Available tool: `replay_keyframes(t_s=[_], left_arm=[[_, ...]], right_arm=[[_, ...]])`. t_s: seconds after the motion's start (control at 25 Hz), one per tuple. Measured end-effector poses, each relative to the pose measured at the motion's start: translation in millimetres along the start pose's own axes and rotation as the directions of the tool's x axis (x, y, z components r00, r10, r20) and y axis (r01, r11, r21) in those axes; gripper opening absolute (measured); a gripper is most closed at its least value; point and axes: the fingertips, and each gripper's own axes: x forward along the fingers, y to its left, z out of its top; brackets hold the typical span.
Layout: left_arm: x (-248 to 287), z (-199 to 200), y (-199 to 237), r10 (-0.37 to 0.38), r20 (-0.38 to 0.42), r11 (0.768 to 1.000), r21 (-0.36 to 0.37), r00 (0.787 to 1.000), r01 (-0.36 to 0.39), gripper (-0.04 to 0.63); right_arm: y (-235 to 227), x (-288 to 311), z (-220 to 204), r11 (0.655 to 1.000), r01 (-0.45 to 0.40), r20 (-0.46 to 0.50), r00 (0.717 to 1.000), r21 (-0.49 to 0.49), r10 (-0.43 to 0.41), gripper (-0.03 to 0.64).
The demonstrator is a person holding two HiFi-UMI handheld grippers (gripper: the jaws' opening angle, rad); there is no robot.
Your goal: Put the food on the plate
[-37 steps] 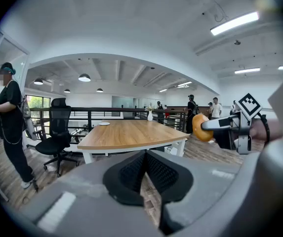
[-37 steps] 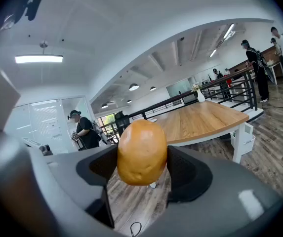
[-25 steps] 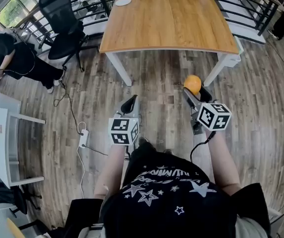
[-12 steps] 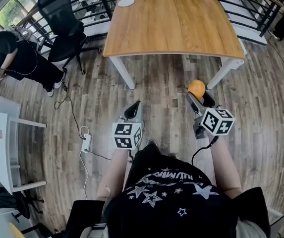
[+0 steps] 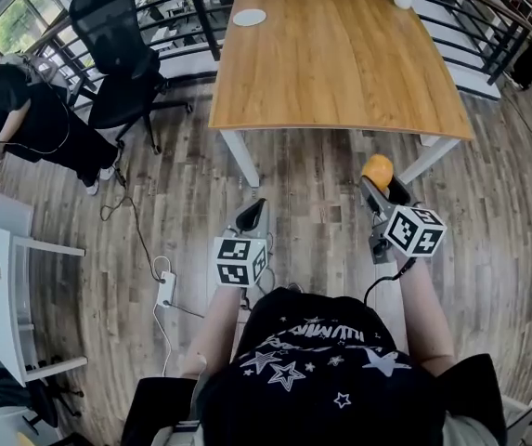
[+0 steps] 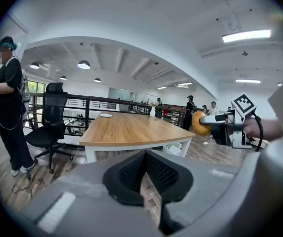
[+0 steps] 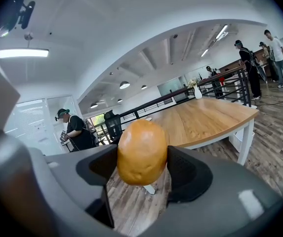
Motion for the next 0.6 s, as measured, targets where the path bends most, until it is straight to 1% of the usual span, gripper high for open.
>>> replay_keyframes(t_s=[0.24,0.44,0.6], left_arm=[[7.3,-12.6,35.6,-0.029,-0.044,0.999,0.016,0.999,0.029,0.002],[13.1,-8.9,53.9,-0.022,-0.028,1.000,-0.005,0.999,0.022,0.002],[21.0,-11.4,65.4,-0.012,-0.040,1.000,-0.027,0.999,0.011,0.002]], right_arm=[[17.7,34.7,-13.5,1.000,0.008,-0.035,0.999,-0.012,-0.009,0.321],[17.0,55.6,-10.8,1.000,0.015,-0.035,0.999,-0.015,-0.016,0.321],[16.6,80.7,-8.0,1.000,-0.001,-0.041,0.999,-0.007,0.000,0.321]])
